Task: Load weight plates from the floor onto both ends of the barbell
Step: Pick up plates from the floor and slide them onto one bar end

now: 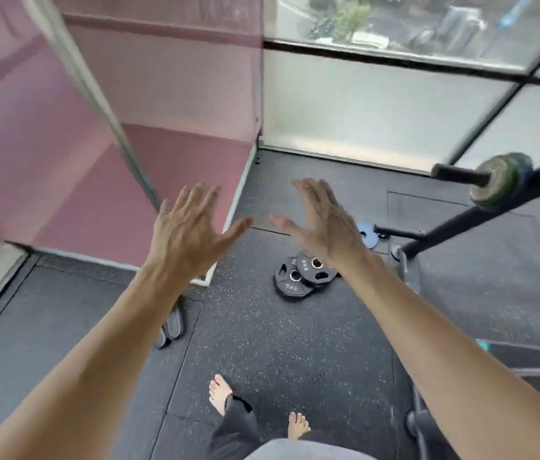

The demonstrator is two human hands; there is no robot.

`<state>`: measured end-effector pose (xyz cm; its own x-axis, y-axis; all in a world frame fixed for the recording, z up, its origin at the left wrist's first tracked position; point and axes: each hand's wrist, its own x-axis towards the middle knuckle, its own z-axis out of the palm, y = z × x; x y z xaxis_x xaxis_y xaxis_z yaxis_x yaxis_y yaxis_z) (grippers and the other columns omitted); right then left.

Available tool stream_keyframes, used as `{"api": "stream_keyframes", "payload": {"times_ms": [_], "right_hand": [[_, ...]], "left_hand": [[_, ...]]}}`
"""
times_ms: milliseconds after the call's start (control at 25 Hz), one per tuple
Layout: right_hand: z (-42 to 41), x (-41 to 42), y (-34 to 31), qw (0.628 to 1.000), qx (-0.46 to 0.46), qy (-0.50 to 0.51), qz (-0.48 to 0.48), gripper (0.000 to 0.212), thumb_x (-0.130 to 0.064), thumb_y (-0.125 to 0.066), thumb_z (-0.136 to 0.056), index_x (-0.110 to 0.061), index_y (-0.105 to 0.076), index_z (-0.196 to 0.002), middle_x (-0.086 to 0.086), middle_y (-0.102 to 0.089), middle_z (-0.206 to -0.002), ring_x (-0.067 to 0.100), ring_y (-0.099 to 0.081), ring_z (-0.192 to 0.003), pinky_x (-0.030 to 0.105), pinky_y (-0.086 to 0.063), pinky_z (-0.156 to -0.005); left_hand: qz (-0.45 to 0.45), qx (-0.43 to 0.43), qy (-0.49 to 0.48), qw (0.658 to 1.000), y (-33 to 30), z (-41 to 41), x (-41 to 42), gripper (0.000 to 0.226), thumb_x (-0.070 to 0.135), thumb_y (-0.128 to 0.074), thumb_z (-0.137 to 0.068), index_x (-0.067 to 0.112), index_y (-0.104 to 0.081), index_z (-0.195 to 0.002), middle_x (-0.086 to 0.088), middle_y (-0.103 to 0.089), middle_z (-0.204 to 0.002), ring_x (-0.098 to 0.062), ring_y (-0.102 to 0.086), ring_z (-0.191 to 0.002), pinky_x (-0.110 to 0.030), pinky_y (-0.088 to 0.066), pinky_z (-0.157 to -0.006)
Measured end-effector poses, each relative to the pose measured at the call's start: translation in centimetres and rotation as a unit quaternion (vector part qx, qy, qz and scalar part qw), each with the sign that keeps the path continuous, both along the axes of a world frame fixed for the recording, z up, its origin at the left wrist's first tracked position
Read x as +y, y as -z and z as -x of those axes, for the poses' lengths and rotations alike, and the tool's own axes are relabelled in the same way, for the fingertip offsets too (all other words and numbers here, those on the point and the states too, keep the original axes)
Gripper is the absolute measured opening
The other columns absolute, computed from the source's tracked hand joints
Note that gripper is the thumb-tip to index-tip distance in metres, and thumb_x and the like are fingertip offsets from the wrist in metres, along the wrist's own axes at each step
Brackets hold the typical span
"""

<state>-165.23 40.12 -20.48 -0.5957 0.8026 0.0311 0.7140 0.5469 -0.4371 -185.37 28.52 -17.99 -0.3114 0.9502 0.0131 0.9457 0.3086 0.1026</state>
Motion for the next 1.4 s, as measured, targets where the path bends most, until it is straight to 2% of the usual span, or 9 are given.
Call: {"api": "stream_keyframes", "payload": {"times_ms": [320, 480, 600, 680, 800, 960, 1120, 1280, 1400], "right_hand": [[0.3, 9.4, 0.4, 0.988, -0.02, 0.154, 0.011, 0.097, -0.085, -0.031, -0.084, -0.025, -0.015, -0.159, 0.004, -0.013, -0.167, 0.024, -0.009, -0.155, 0.062, -0.026, -0.117], [-1.9, 15.3, 4.3, 0.975, -0.023, 0.221, 0.032, 0.097, -0.082, -0.035, -0.085, -0.022, -0.016, -0.159, 0.003, -0.019, -0.166, 0.026, -0.018, -0.153, 0.061, -0.034, -0.113], [-3.0, 20.8, 9.9, 0.962, -0.036, 0.268, 0.036, 0.097, -0.082, -0.034, -0.084, -0.019, -0.021, -0.157, 0.005, -0.027, -0.163, 0.029, -0.018, -0.153, 0.062, -0.034, -0.112], [-3.4, 24.6, 14.9, 0.95, -0.042, 0.304, 0.055, 0.095, -0.08, -0.039, -0.086, -0.018, -0.023, -0.156, 0.007, -0.031, -0.16, 0.03, -0.02, -0.152, 0.066, -0.031, -0.112], [-4.5, 28.9, 22.9, 0.933, -0.072, 0.341, 0.093, 0.091, -0.073, -0.044, -0.09, -0.017, -0.022, -0.157, 0.008, -0.031, -0.16, 0.03, -0.021, -0.151, 0.063, -0.027, -0.115], [-5.7, 33.0, 36.1, 0.903, -0.096, 0.388, 0.159, 0.089, -0.07, -0.044, -0.09, -0.016, -0.022, -0.158, 0.005, -0.031, -0.16, 0.027, -0.023, -0.15, 0.063, -0.029, -0.112], [-6.1, 34.8, 51.5, 0.864, -0.098, 0.441, 0.223, 0.091, -0.071, -0.045, -0.089, -0.017, -0.02, -0.158, 0.004, -0.031, -0.158, 0.025, -0.025, -0.148, 0.06, -0.035, -0.109], [-5.1, 34.8, 67.0, 0.837, -0.092, 0.47, 0.265, 0.091, -0.068, -0.049, -0.09, -0.018, -0.017, -0.159, 0.005, -0.031, -0.158, 0.025, -0.03, -0.145, 0.051, -0.039, -0.103], [-4.0, 34.9, 75.2, 0.814, -0.086, 0.494, 0.292, 0.092, -0.068, -0.049, -0.09, -0.017, -0.015, -0.159, 0.006, -0.031, -0.158, 0.027, -0.032, -0.143, 0.049, -0.042, -0.099]], "left_hand": [[0.014, -0.027, 0.14, 0.99, 2.3, 2.4, 15.1, 0.109, 0.09, -0.001, -0.077, 0.019, -0.026, -0.157, -0.01, -0.027, -0.163, -0.029, -0.029, -0.148, -0.058, -0.03, -0.116], [0.046, -0.026, 0.181, 0.982, 6.6, 0.5, 23.5, 0.109, 0.087, 0.002, -0.077, 0.018, -0.022, -0.158, -0.009, -0.024, -0.165, -0.027, -0.024, -0.151, -0.055, -0.025, -0.12], [0.059, -0.054, 0.165, 0.983, 11.9, -1.8, 29.8, 0.101, 0.085, -0.008, -0.083, 0.018, -0.024, -0.158, -0.008, -0.027, -0.164, -0.026, -0.025, -0.151, -0.056, -0.026, -0.119], [0.079, -0.072, 0.156, 0.982, 16.7, -3.3, 34.2, 0.092, 0.08, -0.019, -0.089, 0.018, -0.026, -0.157, -0.009, -0.028, -0.163, -0.026, -0.025, -0.15, -0.056, -0.025, -0.119], [0.115, -0.087, 0.15, 0.978, 24.4, -4.4, 39.3, 0.086, 0.074, -0.028, -0.094, 0.016, -0.027, -0.157, -0.011, -0.028, -0.163, -0.027, -0.025, -0.15, -0.056, -0.022, -0.12], [0.158, -0.091, 0.14, 0.973, 36.9, -3.6, 45.0, 0.079, 0.067, -0.034, -0.096, 0.012, -0.032, -0.154, -0.012, -0.036, -0.158, -0.03, -0.035, -0.144, -0.053, -0.03, -0.116], [0.242, -0.107, 0.154, 0.952, 52.3, -5.0, 49.3, 0.07, 0.057, -0.045, -0.097, 0.011, -0.038, -0.149, -0.012, -0.044, -0.15, -0.034, -0.047, -0.134, -0.051, -0.039, -0.106], [0.301, -0.106, 0.179, 0.931, 67.9, -7.5, 51.7, 0.064, 0.05, -0.052, -0.096, 0.01, -0.041, -0.145, -0.012, -0.046, -0.147, -0.036, -0.048, -0.132, -0.051, -0.04, -0.104], [0.326, -0.101, 0.209, 0.917, 76.5, -9.0, 51.9, 0.063, 0.05, -0.054, -0.095, 0.01, -0.044, -0.142, -0.012, -0.048, -0.144, -0.036, -0.051, -0.129, -0.051, -0.042, -0.101]]}}
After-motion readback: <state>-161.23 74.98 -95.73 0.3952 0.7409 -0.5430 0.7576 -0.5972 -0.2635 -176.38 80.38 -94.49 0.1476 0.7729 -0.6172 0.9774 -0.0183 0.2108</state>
